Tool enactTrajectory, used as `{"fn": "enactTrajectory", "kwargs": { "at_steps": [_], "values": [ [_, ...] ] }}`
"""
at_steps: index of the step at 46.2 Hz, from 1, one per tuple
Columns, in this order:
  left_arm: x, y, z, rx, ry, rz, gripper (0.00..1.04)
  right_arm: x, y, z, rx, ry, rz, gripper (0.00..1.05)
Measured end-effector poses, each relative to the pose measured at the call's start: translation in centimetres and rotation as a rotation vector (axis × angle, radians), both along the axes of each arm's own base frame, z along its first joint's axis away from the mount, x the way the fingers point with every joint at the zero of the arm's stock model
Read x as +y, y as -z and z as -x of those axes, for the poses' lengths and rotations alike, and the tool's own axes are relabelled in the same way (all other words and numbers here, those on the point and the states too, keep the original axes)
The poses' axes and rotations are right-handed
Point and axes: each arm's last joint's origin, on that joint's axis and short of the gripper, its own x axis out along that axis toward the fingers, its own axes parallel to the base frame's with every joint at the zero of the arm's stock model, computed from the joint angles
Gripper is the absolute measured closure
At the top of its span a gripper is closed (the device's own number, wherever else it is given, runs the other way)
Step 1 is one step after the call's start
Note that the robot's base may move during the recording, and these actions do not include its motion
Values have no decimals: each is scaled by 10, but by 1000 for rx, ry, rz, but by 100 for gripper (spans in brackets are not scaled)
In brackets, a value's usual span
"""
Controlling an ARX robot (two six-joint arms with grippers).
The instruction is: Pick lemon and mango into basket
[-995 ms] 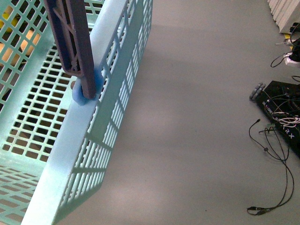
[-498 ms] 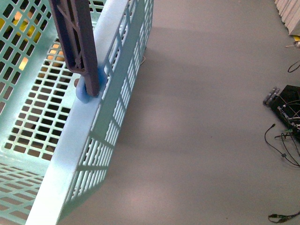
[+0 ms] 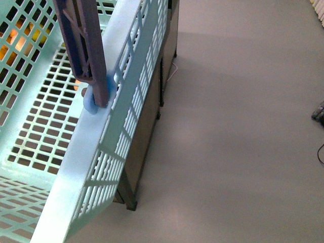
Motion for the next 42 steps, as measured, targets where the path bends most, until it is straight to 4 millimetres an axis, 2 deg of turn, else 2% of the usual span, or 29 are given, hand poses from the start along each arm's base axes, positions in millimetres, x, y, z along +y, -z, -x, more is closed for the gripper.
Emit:
{"fn": "enactTrajectory", "kwargs": {
  "at_steps": [42],
  "values": [
    [0,0,0,-1,-3,-2,98,0,0,0,2,-2,0,9]
  ]
}}
